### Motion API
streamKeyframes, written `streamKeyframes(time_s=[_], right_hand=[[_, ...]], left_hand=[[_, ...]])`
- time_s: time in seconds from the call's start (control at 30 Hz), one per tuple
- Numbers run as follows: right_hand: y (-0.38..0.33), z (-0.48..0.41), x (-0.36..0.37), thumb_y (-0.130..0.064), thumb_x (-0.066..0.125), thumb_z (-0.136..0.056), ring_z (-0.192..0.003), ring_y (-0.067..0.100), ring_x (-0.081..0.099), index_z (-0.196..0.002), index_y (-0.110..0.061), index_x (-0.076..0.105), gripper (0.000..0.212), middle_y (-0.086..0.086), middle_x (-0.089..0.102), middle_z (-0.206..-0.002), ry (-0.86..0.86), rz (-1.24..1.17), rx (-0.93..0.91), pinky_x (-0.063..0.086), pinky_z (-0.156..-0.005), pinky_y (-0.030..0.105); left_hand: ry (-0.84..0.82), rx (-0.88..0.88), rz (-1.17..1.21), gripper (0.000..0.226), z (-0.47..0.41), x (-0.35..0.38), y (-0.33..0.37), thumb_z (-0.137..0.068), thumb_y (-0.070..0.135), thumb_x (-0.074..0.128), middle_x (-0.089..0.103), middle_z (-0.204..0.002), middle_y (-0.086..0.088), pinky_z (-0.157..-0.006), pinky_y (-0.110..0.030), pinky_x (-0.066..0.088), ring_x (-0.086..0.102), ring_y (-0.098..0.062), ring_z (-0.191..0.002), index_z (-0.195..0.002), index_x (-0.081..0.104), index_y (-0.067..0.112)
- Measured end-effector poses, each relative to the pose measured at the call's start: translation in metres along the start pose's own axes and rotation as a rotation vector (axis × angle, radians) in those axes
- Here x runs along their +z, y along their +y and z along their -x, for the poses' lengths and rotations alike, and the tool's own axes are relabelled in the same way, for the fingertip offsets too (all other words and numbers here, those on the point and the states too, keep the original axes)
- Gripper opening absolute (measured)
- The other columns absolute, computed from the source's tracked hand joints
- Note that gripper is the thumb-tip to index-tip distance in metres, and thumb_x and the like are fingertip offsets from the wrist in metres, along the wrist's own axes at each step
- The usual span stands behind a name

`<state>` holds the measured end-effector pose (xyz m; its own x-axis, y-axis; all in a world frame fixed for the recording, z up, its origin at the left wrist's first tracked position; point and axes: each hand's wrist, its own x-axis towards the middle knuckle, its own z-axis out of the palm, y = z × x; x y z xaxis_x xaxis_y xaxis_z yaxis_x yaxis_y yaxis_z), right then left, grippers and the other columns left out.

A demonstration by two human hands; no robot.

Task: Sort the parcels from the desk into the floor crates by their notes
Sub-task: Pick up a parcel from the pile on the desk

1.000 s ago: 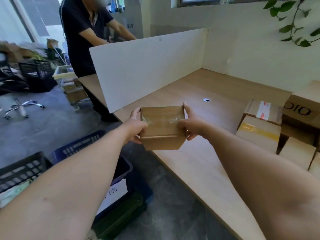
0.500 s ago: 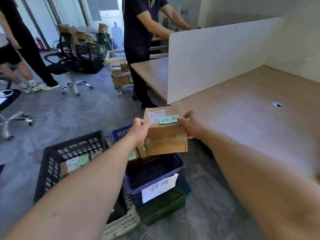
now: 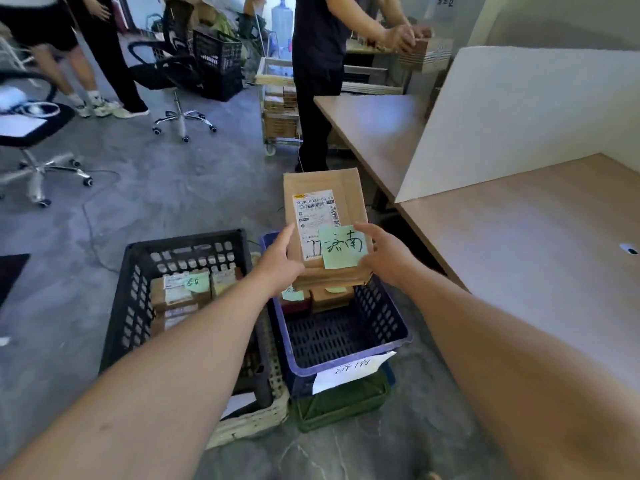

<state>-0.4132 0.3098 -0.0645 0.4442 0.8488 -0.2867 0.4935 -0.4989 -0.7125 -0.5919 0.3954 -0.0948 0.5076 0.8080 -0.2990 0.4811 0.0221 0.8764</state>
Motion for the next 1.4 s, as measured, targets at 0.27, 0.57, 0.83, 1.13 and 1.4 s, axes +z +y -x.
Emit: streamKeyframes(time_s=[0.27, 0.57, 0.83, 1.13, 1.4], right_hand=[[-0.007, -0.039, 0.023, 0.003, 0.059, -0.089, -0.098, 0.017, 0.061, -0.151, -0.036, 0.023, 0.082, 0.003, 0.057, -0.131, -0.101, 0.074, -0.055, 0.059, -0.08, 0.039], [0.032, -0.105, 0.023, -0.002, 0.058, -0.087, -0.092, 0.023, 0.068, -0.148, -0.039, 0.024, 0.08, 0.003, 0.065, -0.12, -0.236, 0.223, -0.159, 0.059, -0.073, 0.046], [0.124, -0.153, 0.031, -0.004, 0.052, -0.089, -0.085, 0.021, 0.064, -0.151, -0.041, 0.013, 0.083, 0.008, 0.057, -0.127, -0.383, 0.361, -0.143, 0.056, -0.061, 0.032], [0.204, -0.171, 0.072, -0.011, 0.053, -0.094, -0.089, 0.019, 0.061, -0.151, -0.045, -0.002, 0.086, 0.006, 0.054, -0.127, -0.55, 0.396, -0.04, 0.057, -0.063, 0.032], [0.255, -0.184, 0.135, -0.009, 0.05, -0.094, -0.088, 0.021, 0.059, -0.149, -0.047, -0.01, 0.09, 0.008, 0.051, -0.12, -0.659, 0.446, 0.038, 0.058, -0.072, 0.038]], left_hand=[[0.126, -0.033, -0.069, 0.092, -0.023, -0.014, -0.019, -0.088, -0.001, 0.06, 0.046, -0.146, -0.001, -0.079, -0.031, 0.05, 0.055, -0.019, -0.112, -0.153, 0.01, 0.041], [0.191, -0.188, -0.171, 0.095, -0.064, 0.026, -0.035, -0.088, -0.002, 0.06, 0.041, -0.149, 0.0, -0.078, -0.03, 0.053, 0.055, -0.019, -0.111, -0.153, 0.006, 0.04], [0.115, -0.363, -0.354, 0.095, -0.1, 0.107, -0.068, -0.089, 0.008, 0.06, 0.045, -0.14, -0.002, -0.094, -0.043, 0.05, 0.053, -0.022, -0.114, -0.152, -0.004, 0.042], [-0.005, -0.488, -0.479, 0.099, -0.116, 0.159, -0.125, -0.089, 0.016, 0.058, 0.051, -0.12, 0.002, -0.074, -0.04, 0.056, 0.059, -0.017, -0.088, -0.147, -0.015, 0.047], [-0.129, -0.619, -0.647, 0.092, -0.134, 0.184, -0.19, -0.092, 0.017, 0.05, 0.042, -0.134, -0.01, -0.082, -0.038, 0.049, 0.054, -0.025, -0.105, -0.15, -0.021, 0.034]])
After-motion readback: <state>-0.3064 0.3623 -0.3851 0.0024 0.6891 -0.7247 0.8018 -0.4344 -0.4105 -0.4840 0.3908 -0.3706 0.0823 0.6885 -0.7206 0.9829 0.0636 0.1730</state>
